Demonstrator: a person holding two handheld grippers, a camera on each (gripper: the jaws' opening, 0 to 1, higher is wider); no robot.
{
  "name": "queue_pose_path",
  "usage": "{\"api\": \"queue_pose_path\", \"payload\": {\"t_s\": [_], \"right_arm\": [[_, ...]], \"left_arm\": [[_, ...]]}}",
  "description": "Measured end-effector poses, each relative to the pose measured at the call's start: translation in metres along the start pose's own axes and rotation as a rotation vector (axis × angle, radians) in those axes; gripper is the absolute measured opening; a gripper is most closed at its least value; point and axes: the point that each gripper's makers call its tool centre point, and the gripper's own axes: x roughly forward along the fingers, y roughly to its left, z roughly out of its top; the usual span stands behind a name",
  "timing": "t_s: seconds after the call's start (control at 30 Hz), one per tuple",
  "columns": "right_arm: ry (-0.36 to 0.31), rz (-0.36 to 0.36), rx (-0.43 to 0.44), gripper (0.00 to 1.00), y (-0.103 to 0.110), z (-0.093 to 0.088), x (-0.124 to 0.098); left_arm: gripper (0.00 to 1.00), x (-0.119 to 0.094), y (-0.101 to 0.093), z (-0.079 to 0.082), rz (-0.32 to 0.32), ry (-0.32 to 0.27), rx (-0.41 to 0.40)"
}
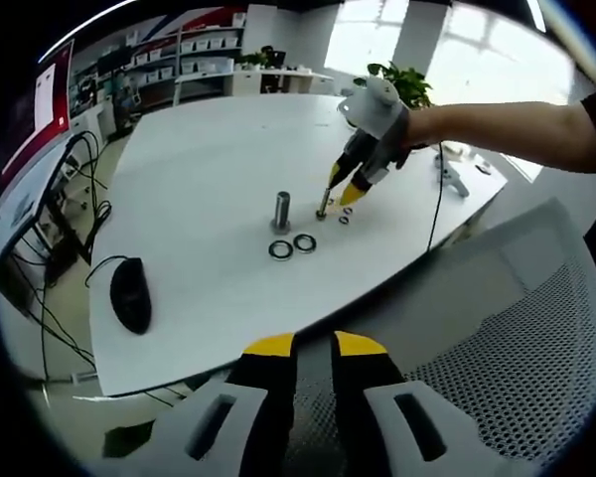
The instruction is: Place the washer onto the threaded stud by aligning its center hole with the stud, sliding it down to the base, and recovering from edge contact or off-axis alignment until the washer reaches the visible bottom stop.
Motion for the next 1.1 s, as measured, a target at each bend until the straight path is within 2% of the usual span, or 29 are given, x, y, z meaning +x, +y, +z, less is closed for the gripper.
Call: {"api": "queue_pose_path", "payload": {"t_s": [0.43, 0.9, 1.0, 1.03, 1.1], "right_arm": [[-0.003, 0.041, 0.054, 0.26, 0.014, -0.019, 0.011], [0.041, 0.078, 0.004, 0.26, 0.030, -0.019, 0.022], [0.088, 0.099, 0.008, 0.26, 0.034, -0.024, 0.025], [0.078, 0.085, -0.029, 0.25, 0.031, -0.021, 0.025], [0.094, 0.087, -0.024, 0.24, 0.032, -0.021, 0.025]], "left_arm": [[0.11, 0.000, -0.001, 0.001, 0.000, -0.001, 0.000], [0.11, -0.001, -0.003, 0.002, -0.003, -0.002, 0.006], [0.11, -0.001, -0.002, 0.001, -0.004, -0.001, 0.006], [0.11, -0.001, -0.001, 0.001, -0.004, -0.001, 0.006], [0.11, -0.001, -0.001, 0.001, -0.004, -0.001, 0.005]]}}
